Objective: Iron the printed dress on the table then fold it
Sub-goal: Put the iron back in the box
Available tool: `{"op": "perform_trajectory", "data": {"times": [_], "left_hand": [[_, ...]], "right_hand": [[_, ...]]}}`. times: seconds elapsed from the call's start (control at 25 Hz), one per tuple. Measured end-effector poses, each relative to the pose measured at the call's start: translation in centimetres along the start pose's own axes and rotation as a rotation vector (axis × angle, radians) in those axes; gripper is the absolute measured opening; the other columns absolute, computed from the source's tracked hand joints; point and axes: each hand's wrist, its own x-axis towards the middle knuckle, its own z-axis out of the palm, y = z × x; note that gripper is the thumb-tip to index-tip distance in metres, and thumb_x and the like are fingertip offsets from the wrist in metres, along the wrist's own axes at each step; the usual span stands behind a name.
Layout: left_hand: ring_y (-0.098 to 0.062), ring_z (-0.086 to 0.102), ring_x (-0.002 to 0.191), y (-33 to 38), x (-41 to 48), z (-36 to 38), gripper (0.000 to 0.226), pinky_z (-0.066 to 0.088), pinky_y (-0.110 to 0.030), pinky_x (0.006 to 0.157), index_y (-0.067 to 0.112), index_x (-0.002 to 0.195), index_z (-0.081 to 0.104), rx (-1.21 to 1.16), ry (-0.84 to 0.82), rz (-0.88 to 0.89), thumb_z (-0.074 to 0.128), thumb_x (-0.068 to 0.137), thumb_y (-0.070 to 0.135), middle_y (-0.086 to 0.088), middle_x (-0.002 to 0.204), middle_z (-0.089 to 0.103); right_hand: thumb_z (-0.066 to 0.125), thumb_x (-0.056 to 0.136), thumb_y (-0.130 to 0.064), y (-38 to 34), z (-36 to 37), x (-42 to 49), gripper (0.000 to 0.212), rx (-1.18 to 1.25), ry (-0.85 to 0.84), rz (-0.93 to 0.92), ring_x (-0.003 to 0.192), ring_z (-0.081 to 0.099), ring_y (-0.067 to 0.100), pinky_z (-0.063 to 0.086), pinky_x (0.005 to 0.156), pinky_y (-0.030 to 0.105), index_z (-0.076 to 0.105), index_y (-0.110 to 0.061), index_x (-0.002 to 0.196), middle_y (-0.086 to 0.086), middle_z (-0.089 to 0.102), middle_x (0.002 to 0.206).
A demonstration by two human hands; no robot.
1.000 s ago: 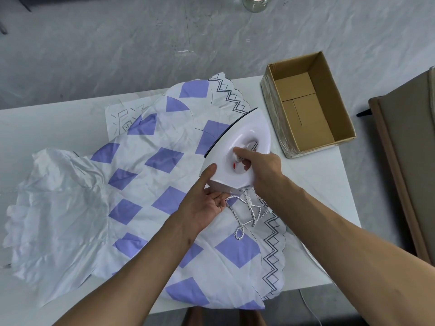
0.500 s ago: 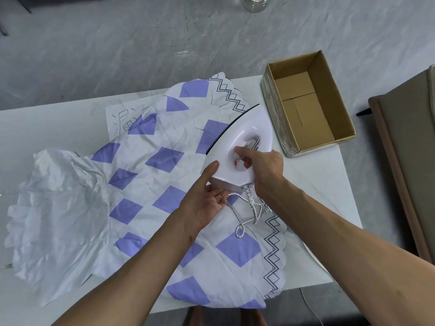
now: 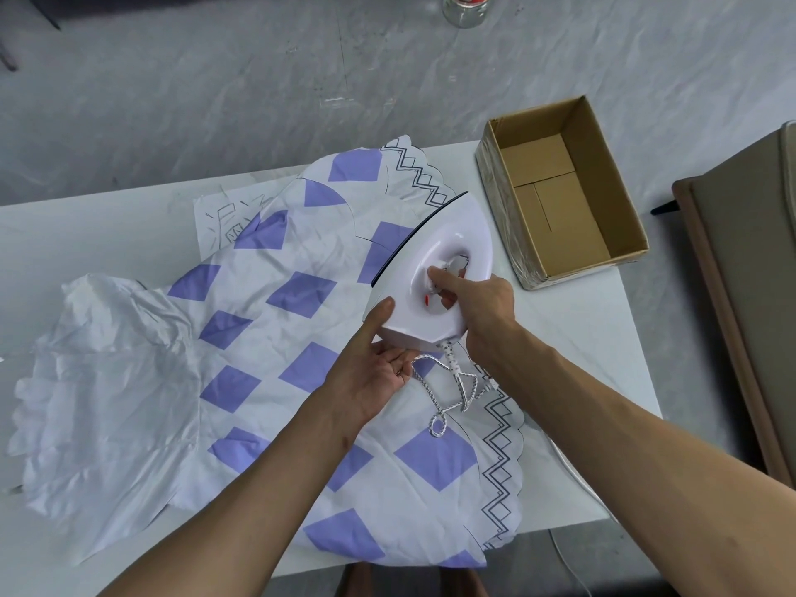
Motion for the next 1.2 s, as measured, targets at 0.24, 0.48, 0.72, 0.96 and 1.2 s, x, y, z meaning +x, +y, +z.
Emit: {"op": "perform_trajectory", "data": {"times": [0.24,0.48,0.72,0.96,1.2], "left_hand": [[-0.018,0.066,0.105,0.0,0.0,0.1,0.064,0.042,-0.026,0.086,0.011,0.132,0.056,-0.008,-0.045,0.010,0.074,0.077,0.040,-0.008,0.119,0.069],[-0.007,0.052,0.079,-1.1,-0.5,3.8,0.069,0.036,-0.021,0.067,0.023,0.115,0.063,0.630,-0.073,0.238,0.072,0.063,0.066,0.007,0.101,0.062],[-0.031,0.044,0.129,-2.4,4.4,2.1,0.085,0.040,-0.036,0.101,0.018,0.150,0.020,1.900,0.277,0.475,0.068,0.085,0.043,-0.010,0.151,0.030],[-0.028,0.057,0.113,-5.6,11.0,4.1,0.039,0.047,-0.033,0.085,0.020,0.130,0.046,1.920,0.279,0.361,0.050,0.095,0.037,-0.006,0.123,0.061],[-0.027,0.060,0.104,-8.1,12.9,6.0,0.028,0.047,-0.033,0.078,0.014,0.111,0.057,2.138,0.347,0.330,0.033,0.101,0.021,-0.007,0.115,0.063]], "right_hand": [[0.063,0.086,-0.028,0.2,0.1,-1.4,0.020,0.019,0.005,-0.088,0.063,0.060,0.025,0.043,0.052,0.028,0.063,-0.008,0.086,0.007,0.064,0.071],[0.059,0.086,-0.026,-6.6,-3.7,-1.9,0.022,0.013,0.139,-0.257,0.069,0.065,0.023,0.051,0.059,0.034,0.065,-0.007,0.095,0.008,0.068,0.079],[0.059,0.088,-0.024,-13.9,-10.2,-2.5,0.021,-0.147,0.181,-0.279,0.040,0.048,0.013,0.030,0.036,0.013,0.056,-0.007,0.076,-0.003,0.054,0.048],[0.058,0.091,-0.027,-13.8,-13.0,2.3,0.026,-0.143,0.106,-0.249,0.024,0.041,0.006,0.028,0.032,0.011,0.051,-0.012,0.071,-0.006,0.052,0.038],[0.057,0.092,-0.036,-14.3,-15.5,6.8,0.029,-0.240,0.084,-0.216,0.049,0.052,0.016,0.031,0.035,0.015,0.058,-0.007,0.096,0.009,0.061,0.079]]}}
